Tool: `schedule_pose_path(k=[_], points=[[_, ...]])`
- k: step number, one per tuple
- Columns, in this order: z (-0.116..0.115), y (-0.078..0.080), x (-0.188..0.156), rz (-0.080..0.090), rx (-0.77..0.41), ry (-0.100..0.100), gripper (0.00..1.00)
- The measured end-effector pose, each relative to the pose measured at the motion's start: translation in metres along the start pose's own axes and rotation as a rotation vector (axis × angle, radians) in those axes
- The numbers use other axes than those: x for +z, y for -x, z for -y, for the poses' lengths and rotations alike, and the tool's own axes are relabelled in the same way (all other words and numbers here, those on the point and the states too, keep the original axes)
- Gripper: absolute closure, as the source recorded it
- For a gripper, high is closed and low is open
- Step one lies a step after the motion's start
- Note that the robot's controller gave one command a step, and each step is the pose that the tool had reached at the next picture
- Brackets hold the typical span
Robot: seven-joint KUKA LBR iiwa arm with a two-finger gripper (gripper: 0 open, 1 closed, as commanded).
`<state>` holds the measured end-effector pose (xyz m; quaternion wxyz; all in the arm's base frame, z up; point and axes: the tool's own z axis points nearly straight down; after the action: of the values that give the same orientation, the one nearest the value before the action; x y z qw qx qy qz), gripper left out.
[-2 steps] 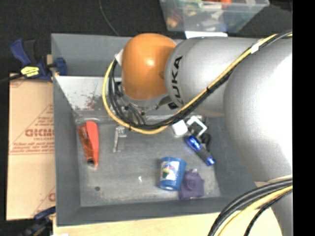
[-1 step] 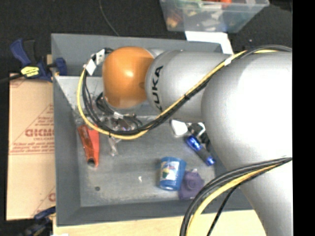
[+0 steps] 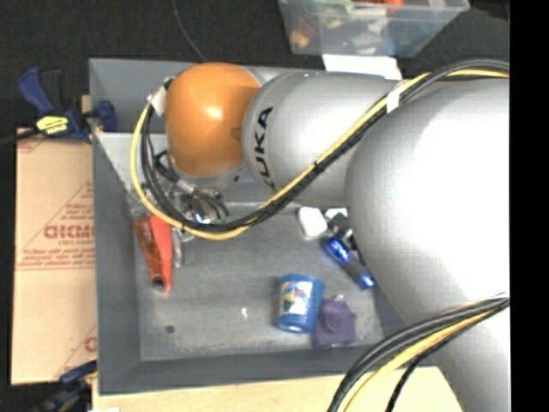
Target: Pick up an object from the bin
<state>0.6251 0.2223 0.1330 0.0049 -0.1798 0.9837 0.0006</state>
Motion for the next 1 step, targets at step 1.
schedule_pose_path(k=[1], points=[[-0.0115,0.0052,0.0251,0.004,-0.621,0.0,0.0]])
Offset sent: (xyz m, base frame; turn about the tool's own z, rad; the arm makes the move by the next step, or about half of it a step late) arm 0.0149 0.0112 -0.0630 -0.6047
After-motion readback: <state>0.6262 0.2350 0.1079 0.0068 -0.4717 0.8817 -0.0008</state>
